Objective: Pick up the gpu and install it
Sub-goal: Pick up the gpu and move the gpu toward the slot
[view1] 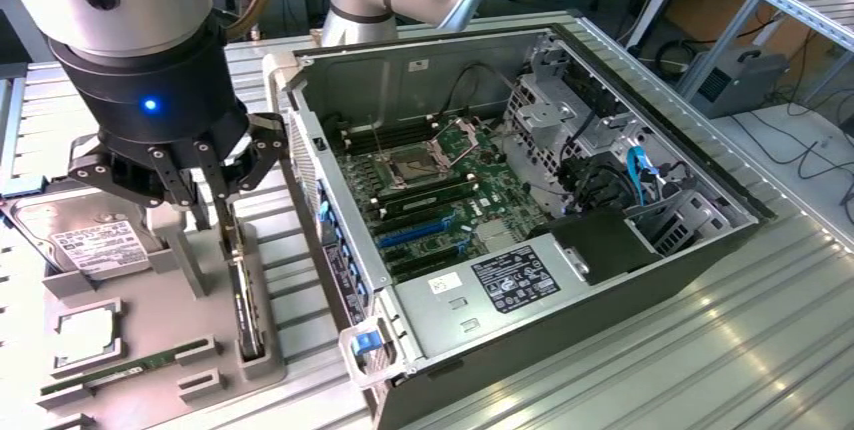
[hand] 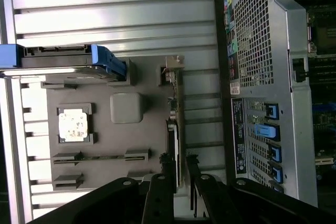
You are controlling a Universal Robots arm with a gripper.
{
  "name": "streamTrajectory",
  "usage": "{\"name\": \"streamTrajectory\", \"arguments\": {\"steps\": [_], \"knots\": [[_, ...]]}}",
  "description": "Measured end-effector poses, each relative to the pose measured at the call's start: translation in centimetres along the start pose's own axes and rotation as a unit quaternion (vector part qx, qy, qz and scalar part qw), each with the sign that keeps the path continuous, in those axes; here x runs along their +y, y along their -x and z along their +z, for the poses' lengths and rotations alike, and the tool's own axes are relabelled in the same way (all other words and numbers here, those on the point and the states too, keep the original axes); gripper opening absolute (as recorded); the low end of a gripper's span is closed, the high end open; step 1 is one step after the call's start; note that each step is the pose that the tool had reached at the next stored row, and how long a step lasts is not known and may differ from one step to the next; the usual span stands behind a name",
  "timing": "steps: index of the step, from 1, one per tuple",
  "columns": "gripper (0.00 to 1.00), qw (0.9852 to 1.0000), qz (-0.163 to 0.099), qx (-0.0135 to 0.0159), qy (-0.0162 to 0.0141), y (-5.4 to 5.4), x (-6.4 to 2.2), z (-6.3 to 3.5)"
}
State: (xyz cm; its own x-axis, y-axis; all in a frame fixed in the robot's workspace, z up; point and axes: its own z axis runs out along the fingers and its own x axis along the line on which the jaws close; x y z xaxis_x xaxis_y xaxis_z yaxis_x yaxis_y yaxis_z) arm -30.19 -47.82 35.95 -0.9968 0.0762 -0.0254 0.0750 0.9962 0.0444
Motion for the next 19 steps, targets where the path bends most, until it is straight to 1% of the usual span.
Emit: {"name": "streamTrajectory", "arguments": {"steps": [3,5,7,10,15,17,19], "knots": [[0.25,1.0,0.0,0.0,0.0,0.0,0.0,0.0],[0.38,1.0,0.0,0.0,0.0,0.0,0.0,0.0],[0.38,1.0,0.0,-0.0002,0.0003,0.0,0.0,0.1],[0.38,1.0,0.0,0.0,0.0009,0.0,-0.04,0.81],[0.38,1.0,0.0,0.0001,0.001,-0.1,-0.08,1.79],[0.38,1.0,0.0,0.0001,0.001,-0.1,-0.1,2.32],[0.38,1.0,0.0,0.0001,0.001,-0.1,-0.1,2.32]]}}
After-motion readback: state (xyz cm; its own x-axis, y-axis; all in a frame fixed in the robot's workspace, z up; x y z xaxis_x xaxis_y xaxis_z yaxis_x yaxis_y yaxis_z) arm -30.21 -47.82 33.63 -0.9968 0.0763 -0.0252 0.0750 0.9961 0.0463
